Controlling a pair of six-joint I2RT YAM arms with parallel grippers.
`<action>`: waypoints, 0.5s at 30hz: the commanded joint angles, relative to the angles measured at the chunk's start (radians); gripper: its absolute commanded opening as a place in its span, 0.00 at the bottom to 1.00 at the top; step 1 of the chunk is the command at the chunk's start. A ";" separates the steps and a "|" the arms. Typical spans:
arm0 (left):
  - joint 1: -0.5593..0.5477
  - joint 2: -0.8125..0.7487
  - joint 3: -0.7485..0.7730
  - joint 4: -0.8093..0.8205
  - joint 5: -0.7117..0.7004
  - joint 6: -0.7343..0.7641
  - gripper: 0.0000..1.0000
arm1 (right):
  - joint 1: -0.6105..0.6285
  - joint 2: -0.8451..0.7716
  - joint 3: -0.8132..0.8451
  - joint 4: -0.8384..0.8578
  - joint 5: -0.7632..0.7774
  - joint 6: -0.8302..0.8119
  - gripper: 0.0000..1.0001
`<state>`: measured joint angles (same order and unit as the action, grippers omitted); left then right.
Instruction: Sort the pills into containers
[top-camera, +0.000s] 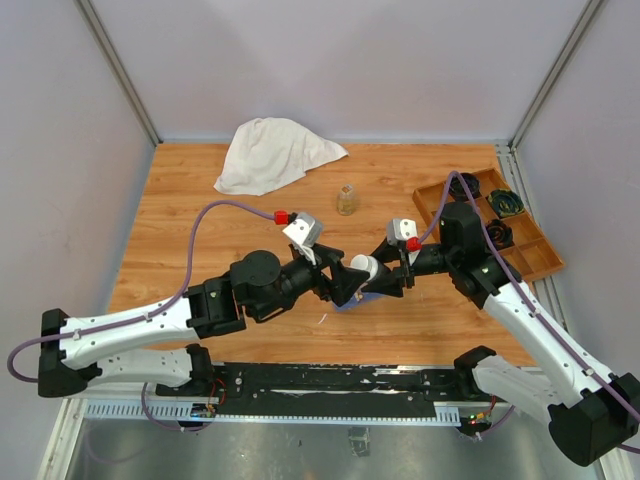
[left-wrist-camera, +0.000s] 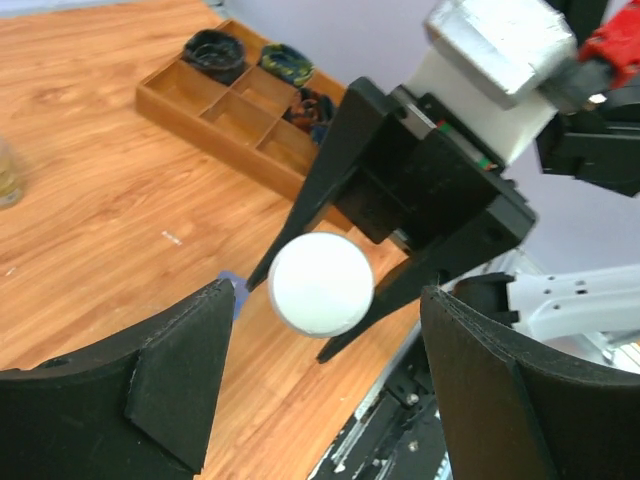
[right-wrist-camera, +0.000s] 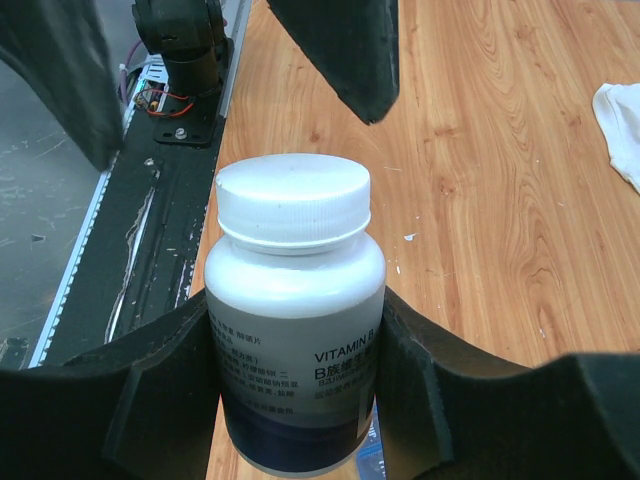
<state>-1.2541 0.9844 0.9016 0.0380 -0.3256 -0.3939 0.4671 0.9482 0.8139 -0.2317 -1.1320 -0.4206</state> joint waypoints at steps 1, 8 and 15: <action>-0.013 0.035 0.052 -0.064 -0.103 0.005 0.80 | -0.025 -0.002 0.013 0.025 -0.001 0.005 0.02; -0.014 0.074 0.091 -0.078 -0.099 0.021 0.73 | -0.025 -0.003 0.014 0.025 -0.002 0.005 0.02; -0.013 0.093 0.100 -0.074 -0.081 0.027 0.58 | -0.026 -0.005 0.015 0.023 -0.003 0.005 0.02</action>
<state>-1.2598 1.0683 0.9684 -0.0475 -0.4004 -0.3790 0.4671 0.9482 0.8139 -0.2325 -1.1282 -0.4206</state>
